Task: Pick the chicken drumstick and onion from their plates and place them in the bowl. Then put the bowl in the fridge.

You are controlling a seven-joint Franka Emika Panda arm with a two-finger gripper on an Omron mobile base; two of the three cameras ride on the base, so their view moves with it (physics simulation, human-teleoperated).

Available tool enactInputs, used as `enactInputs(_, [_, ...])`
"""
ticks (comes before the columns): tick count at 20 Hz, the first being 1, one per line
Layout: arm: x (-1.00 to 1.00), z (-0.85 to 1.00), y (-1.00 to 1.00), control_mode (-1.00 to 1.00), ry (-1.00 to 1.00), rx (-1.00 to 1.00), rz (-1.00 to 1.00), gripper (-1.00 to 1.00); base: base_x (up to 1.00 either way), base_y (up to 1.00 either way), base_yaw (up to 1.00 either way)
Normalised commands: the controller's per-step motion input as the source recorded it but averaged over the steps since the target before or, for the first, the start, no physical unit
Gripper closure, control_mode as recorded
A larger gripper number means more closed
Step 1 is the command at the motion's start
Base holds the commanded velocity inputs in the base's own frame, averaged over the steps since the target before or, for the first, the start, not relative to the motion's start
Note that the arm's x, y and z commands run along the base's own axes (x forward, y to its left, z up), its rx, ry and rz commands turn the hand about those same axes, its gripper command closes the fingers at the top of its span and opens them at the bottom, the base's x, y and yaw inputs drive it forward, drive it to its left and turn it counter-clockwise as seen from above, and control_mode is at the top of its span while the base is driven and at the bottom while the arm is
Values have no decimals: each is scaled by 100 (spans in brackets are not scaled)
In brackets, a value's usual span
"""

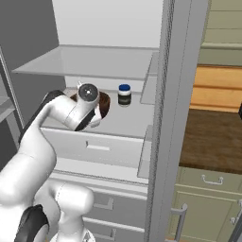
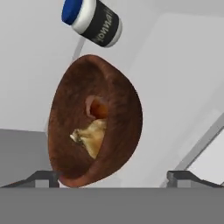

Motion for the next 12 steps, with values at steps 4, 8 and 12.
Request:
enactInputs(4, [-95,71,0,-100,17,0,0,-100,0,0,0])
enactInputs(8, [-100,43,-4,-100,3,0,0,-100,0,0,0])
enactInputs(12, [-100,-25,-6,-100,1,0,0,-100,0,0,0])
